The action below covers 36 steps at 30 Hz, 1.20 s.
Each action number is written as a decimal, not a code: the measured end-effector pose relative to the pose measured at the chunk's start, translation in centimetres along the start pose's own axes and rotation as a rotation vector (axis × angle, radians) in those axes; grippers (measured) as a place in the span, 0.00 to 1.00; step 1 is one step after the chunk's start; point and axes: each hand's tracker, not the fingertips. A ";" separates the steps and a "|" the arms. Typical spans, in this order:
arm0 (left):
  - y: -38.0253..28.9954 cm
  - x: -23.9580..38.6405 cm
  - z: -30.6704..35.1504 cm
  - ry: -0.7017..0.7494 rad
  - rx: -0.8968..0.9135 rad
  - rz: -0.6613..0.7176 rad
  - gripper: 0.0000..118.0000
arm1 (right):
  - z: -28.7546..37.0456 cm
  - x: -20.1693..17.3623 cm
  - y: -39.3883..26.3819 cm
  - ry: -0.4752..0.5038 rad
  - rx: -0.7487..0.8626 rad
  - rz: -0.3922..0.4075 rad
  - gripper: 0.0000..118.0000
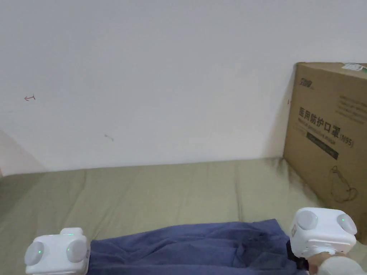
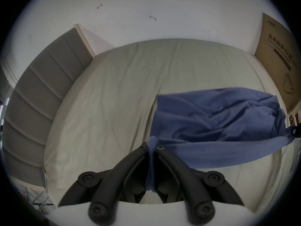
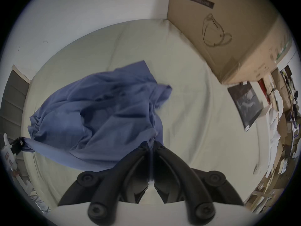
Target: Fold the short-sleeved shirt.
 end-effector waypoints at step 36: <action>-37.8 -10.1 22.6 -0.082 0.124 0.063 0.98 | 18.2 8.3 -41.9 0.100 0.127 -0.030 0.77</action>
